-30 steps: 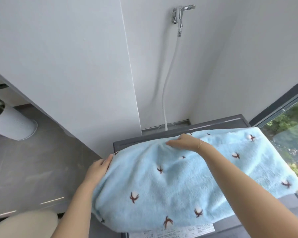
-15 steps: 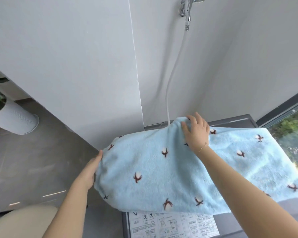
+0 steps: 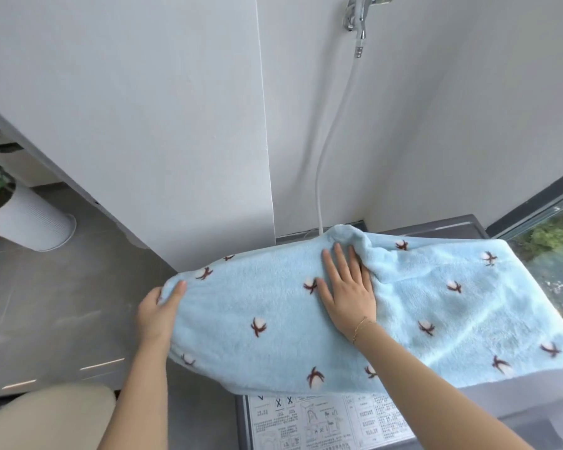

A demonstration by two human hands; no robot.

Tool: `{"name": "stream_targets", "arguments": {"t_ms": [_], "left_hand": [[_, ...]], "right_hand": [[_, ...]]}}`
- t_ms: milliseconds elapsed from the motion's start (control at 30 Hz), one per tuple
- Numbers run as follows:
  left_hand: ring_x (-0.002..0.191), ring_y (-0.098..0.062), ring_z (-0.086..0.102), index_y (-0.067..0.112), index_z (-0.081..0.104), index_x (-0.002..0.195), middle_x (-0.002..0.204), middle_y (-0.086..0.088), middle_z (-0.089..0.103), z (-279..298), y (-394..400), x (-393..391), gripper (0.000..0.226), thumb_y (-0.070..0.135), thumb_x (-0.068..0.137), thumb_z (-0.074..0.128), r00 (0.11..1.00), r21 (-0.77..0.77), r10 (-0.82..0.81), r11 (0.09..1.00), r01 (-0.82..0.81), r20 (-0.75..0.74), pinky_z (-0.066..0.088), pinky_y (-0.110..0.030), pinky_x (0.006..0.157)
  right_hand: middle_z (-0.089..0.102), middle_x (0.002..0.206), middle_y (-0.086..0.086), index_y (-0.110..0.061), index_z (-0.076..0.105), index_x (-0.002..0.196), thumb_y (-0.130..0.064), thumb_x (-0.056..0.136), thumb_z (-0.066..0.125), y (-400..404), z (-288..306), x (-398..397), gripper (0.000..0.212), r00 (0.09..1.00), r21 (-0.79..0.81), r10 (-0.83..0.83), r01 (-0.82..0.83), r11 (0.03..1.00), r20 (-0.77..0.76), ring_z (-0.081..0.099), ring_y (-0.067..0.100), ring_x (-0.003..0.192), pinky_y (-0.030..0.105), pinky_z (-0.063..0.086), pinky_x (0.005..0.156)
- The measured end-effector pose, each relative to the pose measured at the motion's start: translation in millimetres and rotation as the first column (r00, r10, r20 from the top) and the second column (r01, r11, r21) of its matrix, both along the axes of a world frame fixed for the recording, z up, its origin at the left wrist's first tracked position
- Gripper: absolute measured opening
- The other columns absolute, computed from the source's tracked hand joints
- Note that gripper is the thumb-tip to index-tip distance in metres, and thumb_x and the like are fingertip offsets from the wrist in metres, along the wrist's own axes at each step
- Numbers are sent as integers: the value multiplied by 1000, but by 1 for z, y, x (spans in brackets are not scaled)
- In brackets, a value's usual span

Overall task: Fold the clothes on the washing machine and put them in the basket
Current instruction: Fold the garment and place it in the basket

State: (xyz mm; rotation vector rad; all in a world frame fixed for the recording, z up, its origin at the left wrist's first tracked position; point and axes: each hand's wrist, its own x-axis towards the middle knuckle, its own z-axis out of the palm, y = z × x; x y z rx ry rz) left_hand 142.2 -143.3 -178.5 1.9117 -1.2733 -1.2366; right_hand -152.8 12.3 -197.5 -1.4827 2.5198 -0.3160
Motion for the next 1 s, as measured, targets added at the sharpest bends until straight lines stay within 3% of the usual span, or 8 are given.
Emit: {"name": "stream_targets", "arguments": {"t_ms": [167, 300, 433, 533, 633, 767, 867, 1000], "left_hand": [[125, -37, 40, 16, 56, 126, 136, -12, 46, 6, 4, -34, 41, 14, 86, 62, 892, -113, -85, 982, 150, 445, 37, -50, 102], [114, -26, 51, 13, 62, 115, 117, -3, 57, 32, 21, -108, 30, 2, 87, 57, 845, -376, -438, 760, 530, 306, 39, -34, 98], [113, -16, 52, 21, 64, 111, 114, 7, 59, 49, 35, -193, 23, 12, 90, 59, 552, -404, -777, 421, 812, 302, 36, -24, 94], [123, -19, 46, 28, 59, 123, 130, 6, 53, 54, 40, -252, 37, 25, 87, 66, 391, -352, -794, 240, 905, 464, 33, -32, 97], [134, -18, 33, 33, 56, 129, 145, 8, 41, 49, 39, -289, 51, 36, 80, 73, 184, -119, -791, 140, 983, 584, 27, -34, 103], [109, -16, 54, 26, 68, 91, 108, 10, 65, 43, 26, -295, 16, 37, 81, 67, 249, -193, -794, 169, 967, 554, 37, -34, 93], [78, -10, 60, 25, 66, 78, 77, 7, 66, 48, 15, -294, 13, 36, 85, 63, 346, -172, -891, 307, 936, 294, 46, -35, 77], [82, -14, 57, 28, 69, 83, 73, 6, 67, 43, 10, -297, 17, 37, 94, 58, 494, -93, -822, 489, 867, 282, 40, -28, 78]], "right_hand": [[23, 160, 4, -14, 42, 145, -30, 98, 30, 19, 15, -8, 51, 994, -231, -68, 87, 969, 91, 8, 14, 149, 32, 7, 122], [50, 140, 4, -13, 64, 118, -11, 90, 40, 61, 31, -19, 37, 980, -415, -110, 171, 894, 166, 39, 22, 132, 36, 35, 108], [57, 130, 3, -13, 68, 107, 10, 84, 49, 91, 38, -45, 38, 904, -390, -347, 422, 818, 251, 45, 24, 123, 34, 40, 97], [58, 129, 1, -14, 68, 108, 10, 87, 46, 110, 47, -92, 38, 873, -316, -413, 481, 818, 258, 45, 23, 124, 26, 35, 91], [55, 136, 4, -12, 64, 120, 2, 93, 49, 125, 50, -162, 35, 890, -230, -412, 450, 863, 197, 43, 27, 130, 31, 34, 103], [46, 147, 1, -21, 57, 133, -17, 94, 59, 131, 42, -241, 39, 942, -55, -272, 287, 956, 196, 39, 25, 136, 42, 30, 113], [49, 144, -7, -29, 62, 128, -36, 89, 67, 135, 32, -281, 40, 977, 60, -142, 134, 989, 159, 38, 19, 137, 47, 28, 114], [69, 106, 2, -13, 76, 87, -15, 86, 72, 137, 14, -303, 5, 999, -154, -34, 40, 987, 41, 58, 30, 109, 47, 40, 101]]}}
